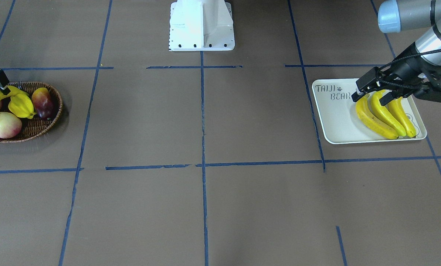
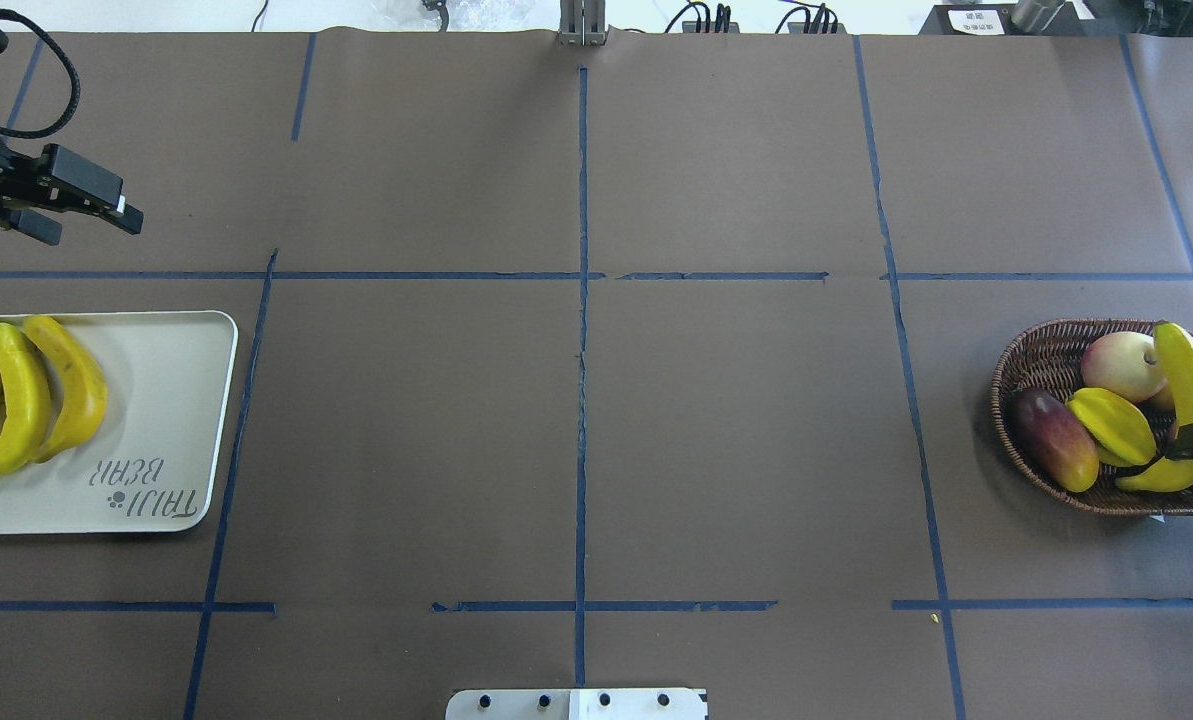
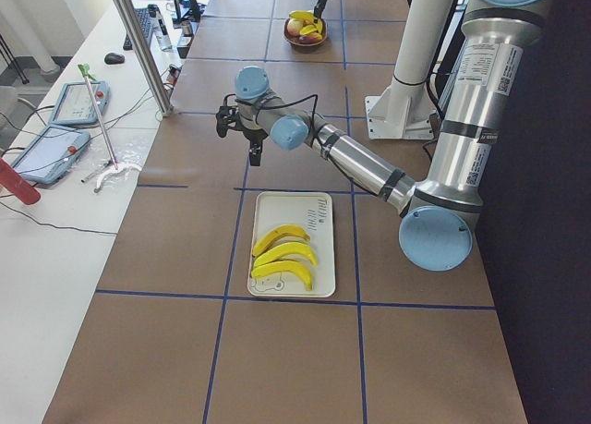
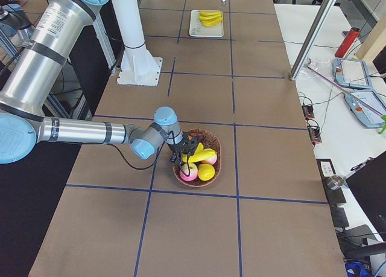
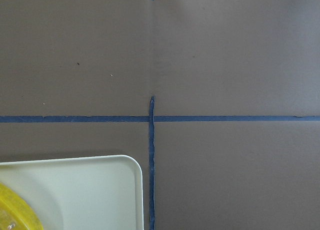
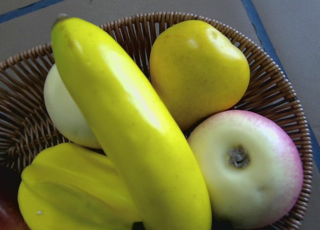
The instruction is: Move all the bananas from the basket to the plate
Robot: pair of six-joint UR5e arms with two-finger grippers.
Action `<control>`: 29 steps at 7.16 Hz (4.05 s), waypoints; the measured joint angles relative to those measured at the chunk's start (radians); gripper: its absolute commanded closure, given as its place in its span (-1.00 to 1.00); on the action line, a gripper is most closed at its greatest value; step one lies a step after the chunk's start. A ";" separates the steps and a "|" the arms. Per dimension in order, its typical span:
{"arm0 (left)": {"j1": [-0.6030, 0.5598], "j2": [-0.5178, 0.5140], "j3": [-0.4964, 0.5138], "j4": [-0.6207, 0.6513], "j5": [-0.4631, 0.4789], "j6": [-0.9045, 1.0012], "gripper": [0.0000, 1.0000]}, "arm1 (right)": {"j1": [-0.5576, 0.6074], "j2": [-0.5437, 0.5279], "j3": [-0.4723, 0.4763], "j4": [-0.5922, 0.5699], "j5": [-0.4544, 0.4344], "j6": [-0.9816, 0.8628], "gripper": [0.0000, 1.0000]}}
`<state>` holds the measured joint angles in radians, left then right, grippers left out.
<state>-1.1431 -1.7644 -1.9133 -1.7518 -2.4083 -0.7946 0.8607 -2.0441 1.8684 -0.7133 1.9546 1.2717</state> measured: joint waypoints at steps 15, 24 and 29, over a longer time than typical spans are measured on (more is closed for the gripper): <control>0.107 -0.307 0.093 -0.006 -0.009 -0.228 -1.00 | -0.054 0.811 0.103 -0.664 0.061 -0.089 1.00; 0.269 -0.532 0.268 -0.298 0.148 -0.842 -1.00 | -0.306 1.173 -0.031 -0.671 -0.136 0.288 1.00; 0.337 -0.569 0.275 -0.299 0.221 -0.887 -1.00 | -0.320 1.201 -0.035 -0.670 -0.141 0.293 1.00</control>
<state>-0.8060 -2.3329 -1.6378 -2.0509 -2.1878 -1.6817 0.5405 -0.8428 1.8331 -1.3834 1.8132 1.5649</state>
